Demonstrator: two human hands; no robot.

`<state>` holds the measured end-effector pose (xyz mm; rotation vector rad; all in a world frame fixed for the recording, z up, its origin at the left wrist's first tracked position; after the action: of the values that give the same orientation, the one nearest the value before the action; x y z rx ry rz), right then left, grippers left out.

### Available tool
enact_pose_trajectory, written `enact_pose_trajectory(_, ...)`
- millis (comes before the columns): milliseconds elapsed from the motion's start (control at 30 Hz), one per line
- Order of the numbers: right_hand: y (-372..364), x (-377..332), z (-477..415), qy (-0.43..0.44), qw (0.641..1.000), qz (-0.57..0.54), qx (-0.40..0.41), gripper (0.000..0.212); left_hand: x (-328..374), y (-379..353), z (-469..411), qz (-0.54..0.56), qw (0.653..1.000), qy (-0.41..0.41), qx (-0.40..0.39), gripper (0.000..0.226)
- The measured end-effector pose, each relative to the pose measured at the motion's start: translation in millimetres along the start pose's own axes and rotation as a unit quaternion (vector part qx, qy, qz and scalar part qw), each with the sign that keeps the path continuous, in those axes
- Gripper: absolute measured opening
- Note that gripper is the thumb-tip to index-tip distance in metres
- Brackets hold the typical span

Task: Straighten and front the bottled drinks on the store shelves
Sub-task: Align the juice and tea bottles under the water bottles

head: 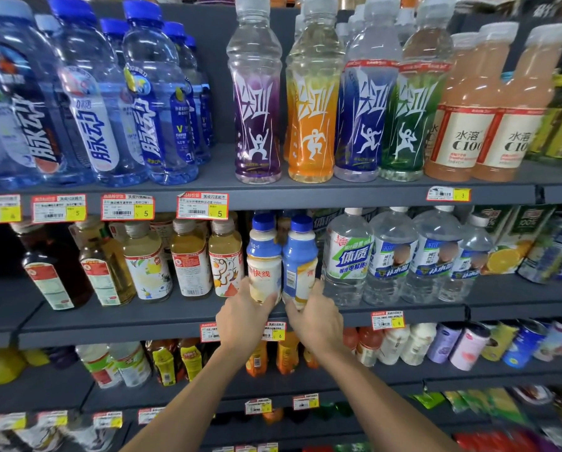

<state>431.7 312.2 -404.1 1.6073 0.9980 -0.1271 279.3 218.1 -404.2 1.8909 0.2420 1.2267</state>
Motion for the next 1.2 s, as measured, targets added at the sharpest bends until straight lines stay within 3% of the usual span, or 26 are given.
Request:
enact_pose_trajectory(133, 4.5, -0.4, -1.1, -0.028, 0.999, -0.033, 0.006, 0.057, -0.7, -2.2, -0.3, 0.026, 0.999, 0.024, -0.003, 0.062)
enact_pose_trajectory(400, 0.9, -2.9, 1.8, 0.017, 0.998, 0.062, 0.01, 0.08, -2.6, 3.5, 1.9, 0.015, 1.0, 0.027, -0.001, 0.061)
enact_pose_trajectory(600, 5.3, -0.5, -1.1, 0.0, 1.0, 0.022, 0.015, 0.058, -6.2, 4.6, 1.2, 0.029, 0.999, 0.03, -0.005, 0.057)
enact_pose_trajectory(900, -0.2, 11.5, -0.7, 0.035, 0.996, 0.076, 0.02, 0.071, -6.7, 7.8, 3.0, -0.005, 1.0, 0.022, 0.012, 0.062)
enact_pose_trajectory(1067, -1.9, 12.6, 0.7, 0.021, 0.998, 0.059, 0.031, 0.062, -0.1, 3.9, -1.2, 0.004, 1.0, 0.01, -0.001, 0.051)
enact_pose_trajectory(1200, -0.7, 15.7, 2.3, 0.003, 0.997, 0.073, 0.037, 0.061, -3.3, 3.2, 2.2, 0.019, 1.0, 0.009, 0.013, 0.056)
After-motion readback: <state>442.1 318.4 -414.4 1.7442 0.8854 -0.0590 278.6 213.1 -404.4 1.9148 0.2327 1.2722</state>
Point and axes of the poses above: each hand's wrist, its own z-axis away from the middle knuckle, its own y-axis out of the back of the hand, x = y × z, the point moved 7 cm from there along -z, towards the middle knuckle, and after that the axes turned 8 degrees about y, right-handed, at the moved point
